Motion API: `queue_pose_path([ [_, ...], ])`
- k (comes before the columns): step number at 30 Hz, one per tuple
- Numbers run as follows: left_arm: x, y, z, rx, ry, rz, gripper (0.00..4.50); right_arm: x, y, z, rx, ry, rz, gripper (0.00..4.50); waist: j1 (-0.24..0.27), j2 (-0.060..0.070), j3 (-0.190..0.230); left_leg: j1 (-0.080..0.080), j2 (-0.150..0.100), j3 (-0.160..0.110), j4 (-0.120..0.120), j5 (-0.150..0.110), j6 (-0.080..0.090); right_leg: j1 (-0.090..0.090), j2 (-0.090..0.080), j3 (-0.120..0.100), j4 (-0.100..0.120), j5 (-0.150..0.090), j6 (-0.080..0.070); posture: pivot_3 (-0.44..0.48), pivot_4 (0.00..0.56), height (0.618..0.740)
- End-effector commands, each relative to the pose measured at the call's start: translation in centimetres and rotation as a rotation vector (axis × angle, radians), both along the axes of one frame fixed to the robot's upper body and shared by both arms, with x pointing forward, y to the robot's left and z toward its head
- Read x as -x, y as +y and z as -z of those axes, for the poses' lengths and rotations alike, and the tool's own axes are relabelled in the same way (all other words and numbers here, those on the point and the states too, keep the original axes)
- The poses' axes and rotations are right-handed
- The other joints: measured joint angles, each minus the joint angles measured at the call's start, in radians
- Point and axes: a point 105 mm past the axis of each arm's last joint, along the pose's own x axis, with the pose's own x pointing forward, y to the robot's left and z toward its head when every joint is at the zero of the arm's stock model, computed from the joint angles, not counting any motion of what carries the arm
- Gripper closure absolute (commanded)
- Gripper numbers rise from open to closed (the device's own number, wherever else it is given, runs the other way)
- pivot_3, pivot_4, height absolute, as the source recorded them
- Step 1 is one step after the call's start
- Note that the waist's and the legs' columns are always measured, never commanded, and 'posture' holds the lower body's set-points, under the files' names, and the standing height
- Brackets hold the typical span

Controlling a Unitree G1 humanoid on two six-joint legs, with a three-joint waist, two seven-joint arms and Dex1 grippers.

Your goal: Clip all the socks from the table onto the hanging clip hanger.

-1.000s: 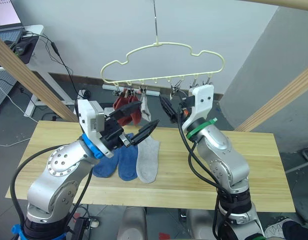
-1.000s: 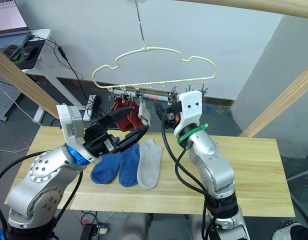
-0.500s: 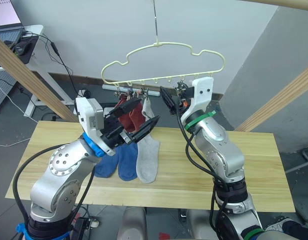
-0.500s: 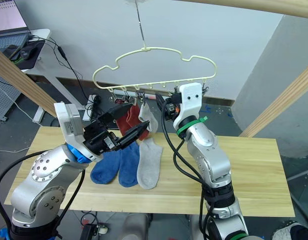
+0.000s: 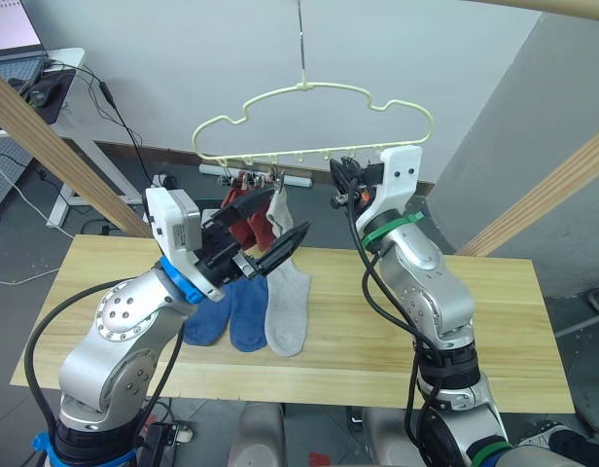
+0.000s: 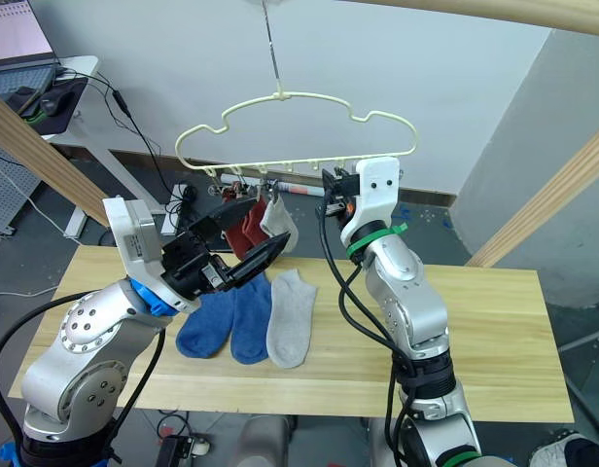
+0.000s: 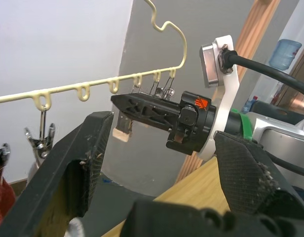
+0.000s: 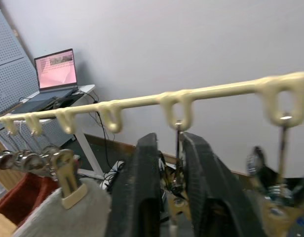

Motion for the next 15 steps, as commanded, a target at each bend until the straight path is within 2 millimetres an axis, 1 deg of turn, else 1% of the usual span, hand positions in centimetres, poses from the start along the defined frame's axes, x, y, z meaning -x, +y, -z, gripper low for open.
queue_pose_path([
  [1, 1.1, -0.5, -1.3, 0.007, -0.075, 0.023, 0.79, 0.3, -0.2, -1.2, -0.017, -0.05, 0.013, 4.49, 0.0, 0.0, 0.0, 0.0, 0.0, 0.0, 0.0, 0.0, 0.0, 0.0, 0.0, 0.0, 0.0, 0.0, 0.0, 0.134, 0.31, 0.74],
  [5, 1.1, -0.5, -0.8, -0.001, -0.061, 0.008, 0.79, 0.3, -0.2, -1.0, -0.014, -0.045, 0.009, 4.49, 0.0, 0.0, 0.0, 0.0, 0.0, 0.0, 0.0, 0.0, 0.0, 0.0, 0.0, 0.0, 0.0, 0.0, 0.0, 0.134, 0.31, 0.74],
  [8, -0.1, 0.1, 1.3, -0.034, 0.041, -0.088, 0.79, 0.2, -0.2, -0.9, -0.003, -0.041, 0.002, 4.49, 0.0, 0.0, 0.0, 0.0, 0.0, 0.0, 0.0, 0.0, 0.0, 0.0, 0.0, 0.0, 0.0, 0.0, 0.0, 0.129, 0.306, 0.74],
  [11, -1.1, 0.7, 6.2, -0.149, 0.2, -0.189, 0.79, 0.0, -0.5, -0.5, 0.028, -0.033, -0.001, 4.49, -0.001, 0.0, 0.0, 0.0, 0.0, 0.0, 0.0, 0.0, 0.0, 0.0, 0.0, 0.0, 0.0, 0.0, 0.0, 0.129, 0.306, 0.74],
  [13, -1.5, 0.9, 8.1, -0.156, 0.24, -0.236, 0.43, -0.3, -0.9, -0.4, 0.039, -0.03, 0.008, 4.5, -0.002, 0.0, 0.0, 0.001, 0.0, 0.001, 0.0, 0.0, 0.0, 0.0, 0.0, 0.001, 0.0, 0.0, 0.0, 0.107, 0.301, 0.74],
  [15, -1.9, 0.6, 10.8, -0.192, 0.316, -0.249, 0.01, -0.5, -1.3, -0.4, 0.043, -0.031, 0.016, 4.5, 0.002, 0.0, 0.0, 0.001, 0.0, 0.001, 0.0, 0.0, 0.0, 0.0, 0.0, 0.001, 0.0, 0.0, 0.0, 0.107, 0.301, 0.74],
])
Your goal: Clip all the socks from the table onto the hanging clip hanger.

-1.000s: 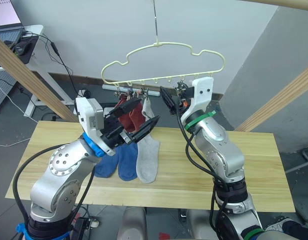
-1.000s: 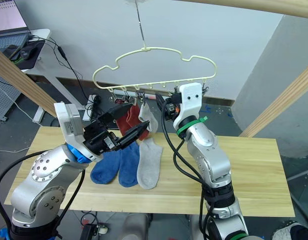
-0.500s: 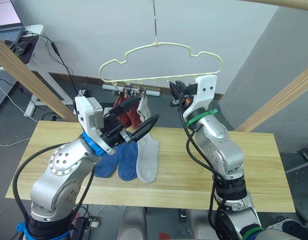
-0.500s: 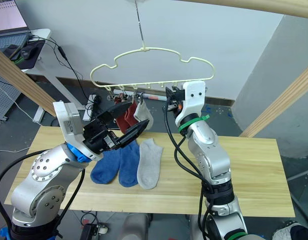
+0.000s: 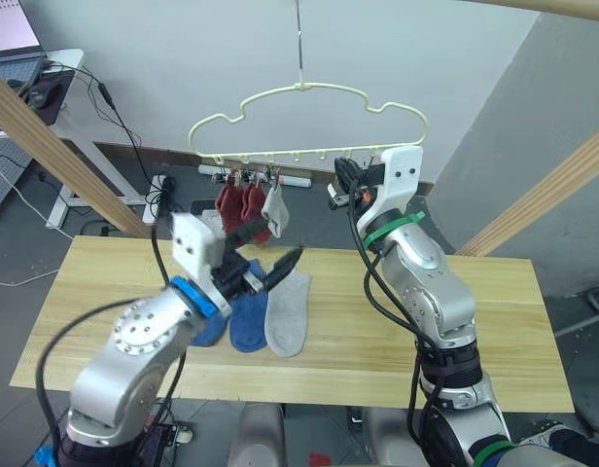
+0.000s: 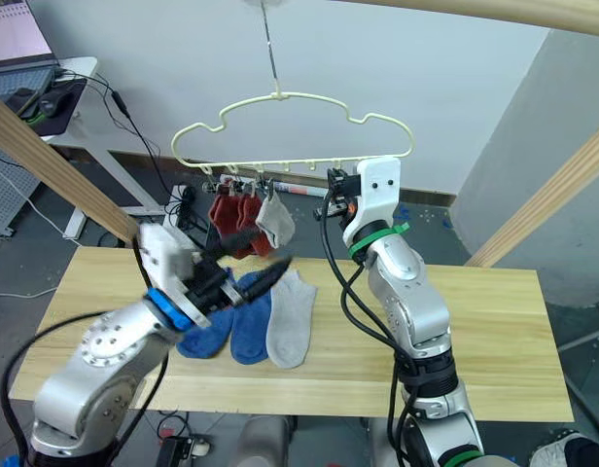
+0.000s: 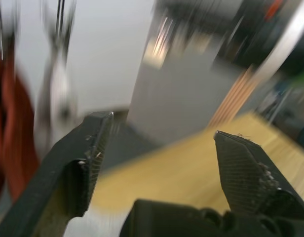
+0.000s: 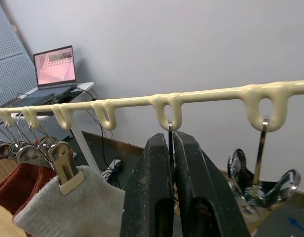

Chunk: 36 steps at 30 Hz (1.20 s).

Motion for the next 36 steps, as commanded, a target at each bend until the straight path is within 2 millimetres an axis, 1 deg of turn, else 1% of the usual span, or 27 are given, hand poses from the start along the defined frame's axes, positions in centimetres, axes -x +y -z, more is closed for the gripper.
queue_pose_path([
  [1, -0.8, -0.6, 3.9, -0.086, 0.081, -0.031, 0.01, -0.3, -0.8, -0.6, -0.005, -0.018, 0.017, 4.5, 0.006, 0.0, 0.0, 0.0, 0.0, -0.001, 0.0, 0.0, 0.0, 0.0, 0.0, -0.001, 0.0, 0.0, 0.0, 0.095, 0.301, 0.74],
  [2, -1.0, -0.8, 5.5, -0.127, 0.117, -0.03, 0.01, -0.3, -0.9, -0.6, -0.002, -0.018, 0.02, 4.5, 0.006, 0.0, 0.0, 0.0, 0.0, -0.001, 0.0, 0.0, 0.0, 0.0, 0.0, -0.001, 0.0, 0.0, 0.001, 0.095, 0.301, 0.74],
  [4, -2.0, -1.1, 8.0, -0.195, 0.151, -0.052, 0.01, -0.5, -1.2, -0.4, 0.004, -0.013, 0.03, 4.5, 0.005, 0.0, 0.0, 0.001, -0.001, 0.0, 0.0, 0.001, 0.001, 0.001, 0.0, 0.0, 0.0, -0.001, 0.002, 0.088, 0.301, 0.74],
  [5, -2.5, -1.2, 8.7, -0.214, 0.16, -0.057, 0.01, -0.5, -1.2, -0.4, 0.006, -0.011, 0.033, 4.5, 0.005, 0.0, 0.0, 0.001, -0.001, 0.0, 0.0, 0.001, 0.001, 0.001, 0.0, 0.0, 0.0, -0.002, 0.003, 0.088, 0.301, 0.74],
  [8, -3.5, -1.7, 10.3, -0.226, 0.2, -0.082, 0.01, -0.4, -1.3, -0.3, 0.008, -0.006, 0.037, 4.5, 0.004, 0.0, -0.001, 0.001, -0.001, 0.0, 0.001, 0.001, 0.001, 0.001, 0.0, 0.0, 0.0, -0.001, 0.002, 0.08, 0.301, 0.74],
  [10, -4.2, -1.8, 11.0, -0.204, 0.238, -0.117, 0.01, -0.3, -1.3, -0.2, 0.008, -0.002, 0.037, 4.5, 0.004, 0.0, -0.001, 0.001, -0.001, 0.0, 0.001, 0.001, 0.001, 0.001, 0.0, 0.0, 0.0, 0.0, 0.0, 0.075, 0.303, 0.74],
  [13, -4.5, -2.1, 12.4, -0.26, 0.276, -0.098, 0.01, -0.3, -1.3, -0.1, 0.011, 0.003, 0.037, 4.5, 0.001, 0.0, -0.001, 0.001, 0.0, 0.0, 0.001, 0.001, 0.001, 0.001, 0.0, 0.0, 0.0, 0.001, -0.001, 0.07, 0.306, 0.74],
  [15, -4.5, -2.0, 12.9, -0.283, 0.291, -0.095, 0.01, -0.2, -1.3, -0.1, 0.012, 0.004, 0.038, 4.5, -0.001, 0.0, -0.001, 0.001, 0.0, 0.0, 0.001, 0.001, 0.001, 0.001, 0.0, 0.0, 0.001, 0.001, -0.001, 0.066, 0.306, 0.74],
  [18, -4.3, -1.8, 14.1, -0.339, 0.325, -0.075, 0.61, -0.3, -1.6, -0.1, 0.014, 0.007, 0.047, 4.5, -0.001, 0.0, -0.001, 0.002, -0.001, 0.0, 0.001, 0.001, 0.001, 0.002, 0.0, 0.0, 0.001, 0.0, -0.001, 0.062, 0.31, 0.74],
  [21, -3.9, -1.7, 14.6, -0.346, 0.349, -0.062, 1.5, -0.3, -1.7, -0.1, 0.014, 0.01, 0.053, 4.5, -0.001, 0.0, -0.001, 0.005, -0.001, 0.0, 0.001, 0.001, 0.001, 0.005, 0.0, 0.0, 0.001, 0.0, 0.0, 0.058, 0.311, 0.74],
  [24, -3.1, -1.9, 15.0, -0.33, 0.375, -0.039, 2.32, -0.4, -2.0, 0.0, 0.014, 0.014, 0.064, 4.5, -0.001, 0.0, -0.002, 0.007, -0.001, 0.0, 0.001, 0.001, 0.001, 0.007, 0.0, 0.001, 0.001, -0.001, 0.002, 0.058, 0.311, 0.74],
  [28, -2.5, -2.6, 14.6, -0.295, 0.364, -0.004, 3.43, -0.5, -2.3, 0.3, 0.019, 0.028, 0.066, 4.5, -0.001, 0.001, -0.003, 0.007, -0.001, 0.001, 0.001, 0.001, 0.001, 0.007, 0.0, 0.001, 0.001, -0.002, 0.003, 0.058, 0.311, 0.74],
  [30, -2.3, -3.1, 13.9, -0.269, 0.331, 0.023, 4.02, -0.4, -2.3, 0.6, 0.023, 0.044, 0.062, 4.5, -0.001, 0.001, -0.003, 0.007, -0.001, 0.001, 0.001, 0.001, 0.001, 0.007, 0.0, 0.001, 0.001, -0.002, 0.003, 0.058, 0.311, 0.74],
  [31, -2.4, -3.3, 13.2, -0.251, 0.296, 0.033, 4.33, -0.4, -2.3, 1.0, 0.027, 0.071, 0.052, 4.5, -0.001, 0.001, -0.003, 0.007, -0.001, 0.001, 0.001, 0.001, 0.001, 0.007, 0.0, 0.001, 0.001, -0.002, 0.003, 0.058, 0.311, 0.74],
  [32, -2.5, -3.8, 12.0, -0.205, 0.247, 0.049, 4.49, -0.5, -2.4, 1.6, 0.023, 0.123, 0.036, 4.5, 0.0, 0.001, -0.003, 0.007, -0.001, 0.001, 0.0, 0.001, 0.001, 0.007, 0.0, 0.001, 0.001, -0.002, 0.003, 0.059, 0.317, 0.74],
  [34, -2.9, -4.2, 9.4, -0.126, 0.145, 0.058, 4.49, -0.6, -2.8, 2.8, -0.071, 0.276, 0.006, 4.5, 0.001, 0.001, -0.003, 0.007, -0.001, 0.001, 0.001, 0.001, 0.001, 0.007, 0.0, 0.001, 0.001, -0.002, 0.003, 0.06, 0.319, 0.74],
  [36, -3.0, -4.0, 7.8, -0.083, 0.094, 0.048, 4.49, -0.4, -2.7, 3.4, -0.195, 0.416, -0.048, 4.5, 0.001, 0.001, -0.003, 0.007, 0.0, 0.0, 0.001, 0.001, 0.001, 0.007, 0.0, 0.001, 0.001, -0.001, 0.003, 0.06, 0.319, 0.74],
])
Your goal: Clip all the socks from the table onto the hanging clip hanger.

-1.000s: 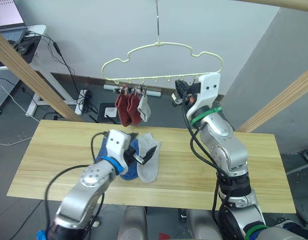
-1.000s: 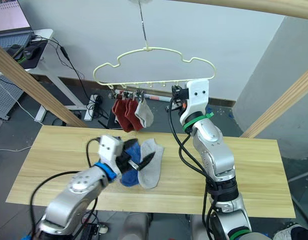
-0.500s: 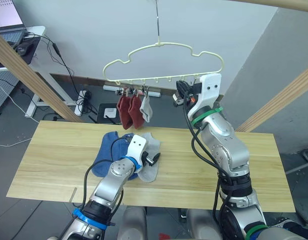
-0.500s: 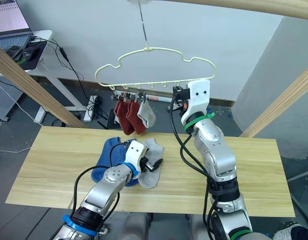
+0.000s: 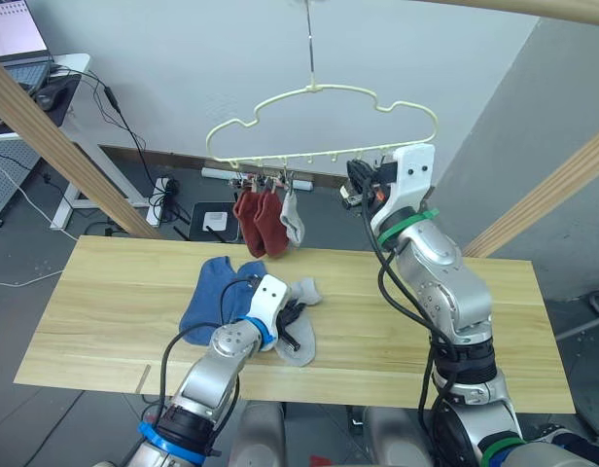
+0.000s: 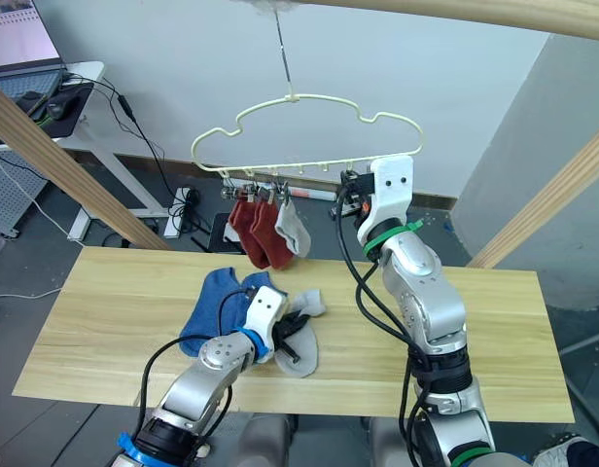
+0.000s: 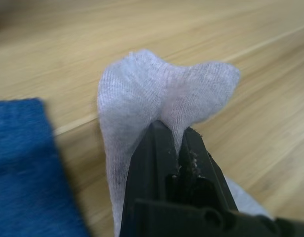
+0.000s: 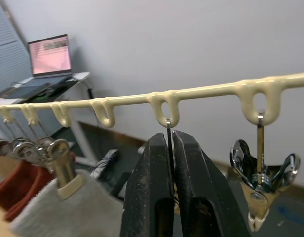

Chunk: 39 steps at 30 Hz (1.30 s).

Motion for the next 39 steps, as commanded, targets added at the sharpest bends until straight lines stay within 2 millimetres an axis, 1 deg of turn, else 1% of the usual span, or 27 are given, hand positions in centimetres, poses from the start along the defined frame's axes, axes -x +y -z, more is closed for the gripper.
queue_pose_path([
  [1, -0.4, -0.2, -4.9, 0.117, -0.179, 0.007, 4.49, 0.0, -1.2, 2.8, -0.156, 0.282, -0.031, 4.5, 0.0, 0.0, 0.0, 0.0, 0.0, 0.0, 0.0, 0.0, 0.0, 0.0, 0.0, 0.0, 0.0, 0.0, 0.0, 0.052, 0.317, 0.74],
  [3, -0.2, -0.4, -7.2, 0.146, -0.285, 0.024, 4.49, 0.3, -1.1, 2.8, -0.219, 0.359, -0.063, 4.5, 0.0, 0.0, 0.0, 0.0, 0.001, 0.0, 0.0, 0.0, 0.0, 0.0, 0.0, -0.001, 0.0, 0.0, -0.001, 0.053, 0.318, 0.74],
  [5, 0.1, -0.6, -9.4, 0.146, -0.409, 0.038, 4.49, 0.4, -1.3, 3.0, -0.278, 0.429, -0.055, 4.5, 0.003, 0.001, 0.0, 0.0, 0.0, 0.0, 0.0, 0.0, 0.0, 0.001, 0.0, -0.001, -0.001, 0.0, -0.001, 0.054, 0.316, 0.74],
  [8, 0.0, -0.8, -11.3, 0.121, -0.534, 0.028, 4.49, 0.2, -1.5, 2.8, -0.414, 0.505, -0.041, 4.5, 0.006, 0.001, -0.004, 0.0, -0.002, 0.0, 0.0, 0.0, 0.0, 0.002, -0.002, -0.001, -0.002, 0.0, -0.001, 0.059, 0.314, 0.74],
  [9, 0.0, -1.0, -11.7, 0.113, -0.563, 0.029, 4.49, 0.2, -1.5, 2.7, -0.433, 0.518, -0.042, 4.5, 0.008, 0.001, -0.004, 0.0, -0.002, 0.0, 0.0, 0.0, 0.001, 0.002, -0.002, -0.001, -0.003, 0.0, 0.0, 0.059, 0.314, 0.74],
  [15, -0.4, -2.2, -12.9, 0.11, -0.639, 0.042, 4.49, 0.3, -1.1, 2.5, -0.44, 0.556, -0.065, 4.5, 0.008, 0.001, -0.005, 0.001, -0.002, 0.0, 0.0, 0.0, 0.001, 0.005, -0.002, -0.002, -0.004, 0.0, 0.001, 0.064, 0.313, 0.74],
  [18, -0.4, -2.6, -12.9, 0.111, -0.641, 0.06, 4.49, 0.4, -0.7, 2.3, -0.456, 0.568, -0.076, 4.5, 0.008, 0.001, -0.005, 0.001, -0.002, 0.0, 0.0, 0.0, 0.001, 0.006, -0.002, -0.002, -0.005, 0.0, 0.001, 0.063, 0.313, 0.74],
  [26, -0.7, -2.9, -12.6, 0.127, -0.626, 0.066, 4.49, 0.6, 0.0, 1.8, -0.489, 0.586, -0.094, 4.5, 0.003, 0.001, -0.005, 0.001, -0.001, 0.0, -0.001, 0.0, 0.001, 0.006, -0.001, -0.003, -0.006, 0.0, 0.001, 0.055, 0.309, 0.74],
  [30, -0.8, -3.4, -13.7, 0.158, -0.662, 0.072, 4.49, 0.9, 0.1, 2.0, -0.483, 0.596, -0.099, 4.5, 0.0, 0.001, -0.005, 0.0, -0.001, 0.0, -0.001, 0.0, 0.001, 0.005, -0.001, -0.003, -0.006, 0.0, 0.001, 0.054, 0.306, 0.74],
  [34, -0.8, -3.4, -14.4, 0.174, -0.688, 0.059, 4.49, 0.9, -0.2, 2.3, -0.471, 0.601, -0.086, 4.5, -0.003, 0.001, -0.005, 0.0, -0.001, 0.0, -0.001, 0.0, 0.002, 0.005, -0.001, -0.003, -0.007, 0.0, 0.001, 0.051, 0.302, 0.74],
  [39, -0.3, -2.8, -14.1, 0.169, -0.68, 0.053, 4.49, 0.8, -0.5, 2.2, -0.477, 0.592, -0.076, 4.5, -0.005, 0.001, -0.005, 0.0, 0.0, 0.0, -0.002, 0.0, 0.002, 0.005, -0.001, -0.003, -0.008, -0.001, 0.001, 0.051, 0.297, 0.74],
])
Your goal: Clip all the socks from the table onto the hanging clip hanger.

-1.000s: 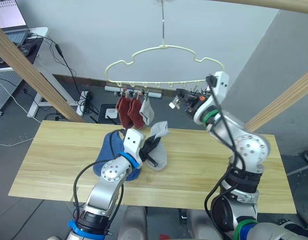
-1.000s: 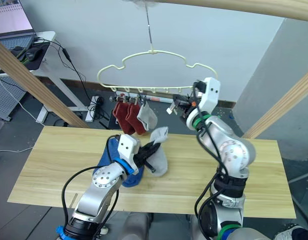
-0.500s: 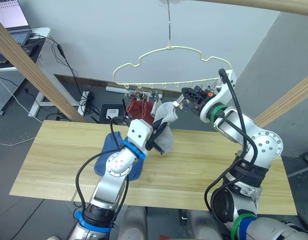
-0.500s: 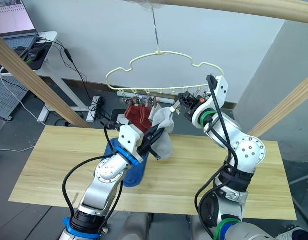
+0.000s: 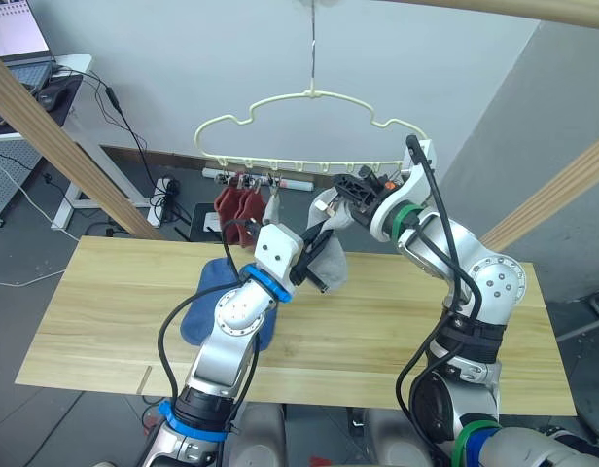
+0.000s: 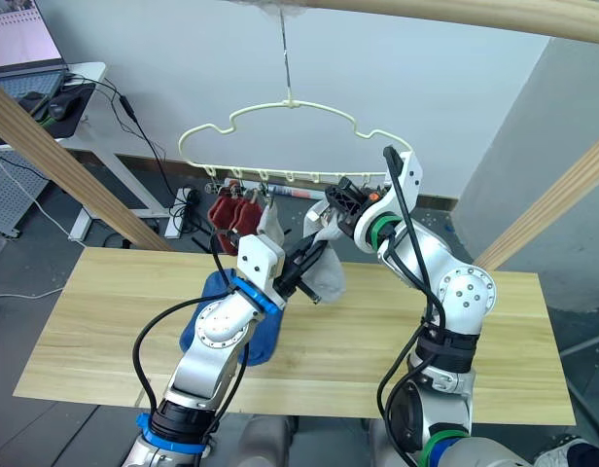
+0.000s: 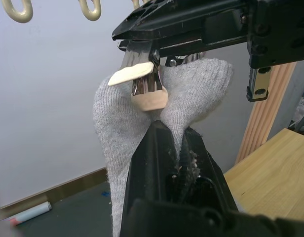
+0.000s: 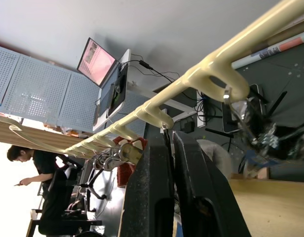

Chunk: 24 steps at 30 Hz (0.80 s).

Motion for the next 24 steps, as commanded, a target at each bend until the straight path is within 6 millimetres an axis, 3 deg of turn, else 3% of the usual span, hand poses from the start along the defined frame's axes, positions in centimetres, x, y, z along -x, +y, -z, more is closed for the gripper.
queue_pose_path([
  [1, 1.0, 0.3, -1.0, 0.022, -0.047, 0.007, 4.49, -0.6, -1.3, 2.2, 0.036, 0.091, 0.063, 4.5, 0.0, 0.0, 0.0, 0.0, 0.0, 0.0, 0.0, 0.0, 0.0, 0.0, 0.0, 0.0, 0.0, 0.0, 0.0, 0.051, 0.297, 0.74],
  [8, 1.6, 1.6, -1.6, 0.066, -0.043, -0.031, 4.49, -0.9, -1.9, 1.9, 0.042, 0.079, 0.078, 4.5, 0.0, 0.0, 0.0, 0.0, 0.0, 0.0, 0.0, 0.0, 0.0, 0.0, 0.0, 0.0, 0.0, 0.0, 0.0, 0.053, 0.289, 0.74],
  [14, 1.6, 1.3, -2.5, 0.093, -0.054, -0.031, 4.49, -0.9, -2.0, 2.0, 0.046, 0.08, 0.079, 4.5, 0.0, 0.0, -0.001, -0.001, 0.0, 0.0, 0.0, 0.0, 0.0, 0.0, 0.0, 0.0, -0.001, 0.0, 0.0, 0.056, 0.282, 0.74],
  [24, 2.9, 1.3, -1.8, 0.069, -0.041, -0.015, 4.49, -1.0, -2.1, 1.8, 0.039, 0.077, 0.088, 4.5, 0.001, 0.001, -0.012, -0.006, 0.0, 0.0, 0.0, 0.0, 0.0, -0.006, 0.0, 0.0, 0.0, 0.0, 0.0, 0.059, 0.272, 0.74],
])
